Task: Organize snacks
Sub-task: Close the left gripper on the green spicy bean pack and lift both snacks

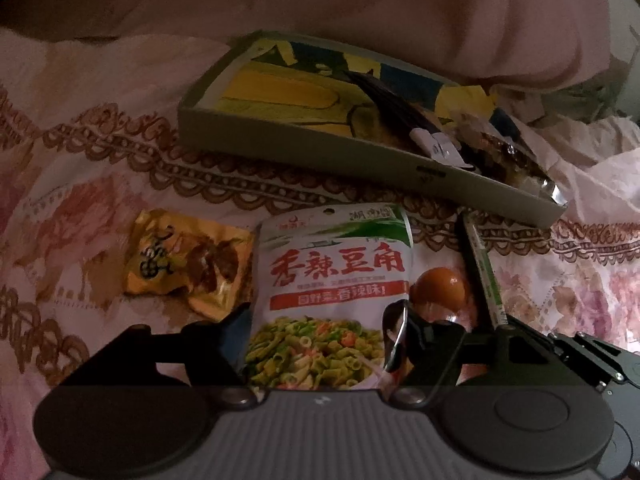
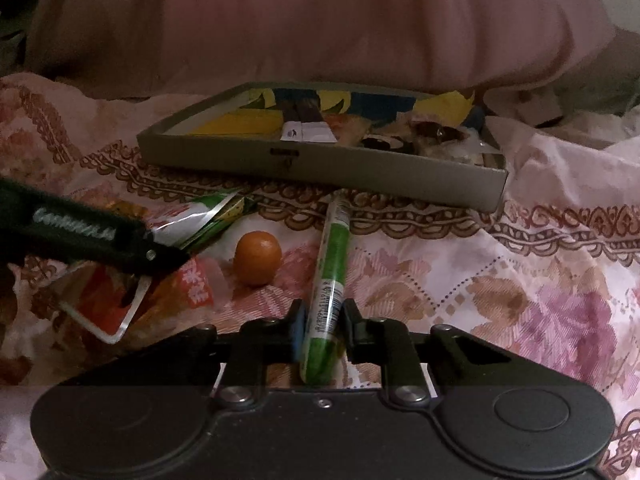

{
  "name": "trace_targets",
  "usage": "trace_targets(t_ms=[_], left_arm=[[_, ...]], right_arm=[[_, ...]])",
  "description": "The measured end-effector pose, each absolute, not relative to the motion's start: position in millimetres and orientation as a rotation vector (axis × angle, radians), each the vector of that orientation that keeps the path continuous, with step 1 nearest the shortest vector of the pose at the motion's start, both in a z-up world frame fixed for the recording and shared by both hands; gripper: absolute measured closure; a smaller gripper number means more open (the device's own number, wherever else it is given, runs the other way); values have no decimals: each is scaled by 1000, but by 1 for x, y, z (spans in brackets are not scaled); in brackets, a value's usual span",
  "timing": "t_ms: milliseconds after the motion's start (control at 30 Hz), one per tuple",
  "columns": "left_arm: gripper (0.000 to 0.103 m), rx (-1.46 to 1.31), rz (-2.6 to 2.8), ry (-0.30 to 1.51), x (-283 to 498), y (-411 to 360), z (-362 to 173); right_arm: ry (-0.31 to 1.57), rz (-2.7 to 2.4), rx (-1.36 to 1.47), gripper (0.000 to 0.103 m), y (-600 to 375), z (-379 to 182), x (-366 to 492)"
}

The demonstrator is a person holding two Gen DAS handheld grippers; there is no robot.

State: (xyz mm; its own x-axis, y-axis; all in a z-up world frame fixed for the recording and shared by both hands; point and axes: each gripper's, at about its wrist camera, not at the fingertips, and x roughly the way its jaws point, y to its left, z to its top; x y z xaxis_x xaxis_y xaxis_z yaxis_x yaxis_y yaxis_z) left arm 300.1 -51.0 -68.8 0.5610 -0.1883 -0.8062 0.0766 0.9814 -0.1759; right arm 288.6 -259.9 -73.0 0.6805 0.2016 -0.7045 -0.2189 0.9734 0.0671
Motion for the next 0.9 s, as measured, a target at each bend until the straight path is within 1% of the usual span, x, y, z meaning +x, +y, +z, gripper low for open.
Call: trace_targets(t_ms=[233,333,433,500,567,633,667,700,900], left_arm=[[26,-186,-144,950,281,-38,-64],[26,-194,-143,934,271,-37,-59],[26,-188,-132,916,261,-41,-58],[26,-180,-121,906,256,-45,-58],[26,-187,-112,897,251,-48,-57],[26,-207,-112,895,247,-50,-55],[26,-214,-110,889,245,-50,-54],[26,-224,-103,879,242,-51,-53],[26,-274,-79,846,229,-54,-44]], right_arm=[[843,248,64,83,-266,-69,283],[837,260,35,82,-264,-69,281],[823,263,14,80,-261,-72,283],[826,276,1,75,-259,-74,285],[821,279,-7,75,-258,-74,284],[820,278,-16,77,-258,-74,283],[822,274,-11,82,-259,-73,282],[823,261,0,83,-261,-73,281],[817,227,132,85,-282,-63,269]])
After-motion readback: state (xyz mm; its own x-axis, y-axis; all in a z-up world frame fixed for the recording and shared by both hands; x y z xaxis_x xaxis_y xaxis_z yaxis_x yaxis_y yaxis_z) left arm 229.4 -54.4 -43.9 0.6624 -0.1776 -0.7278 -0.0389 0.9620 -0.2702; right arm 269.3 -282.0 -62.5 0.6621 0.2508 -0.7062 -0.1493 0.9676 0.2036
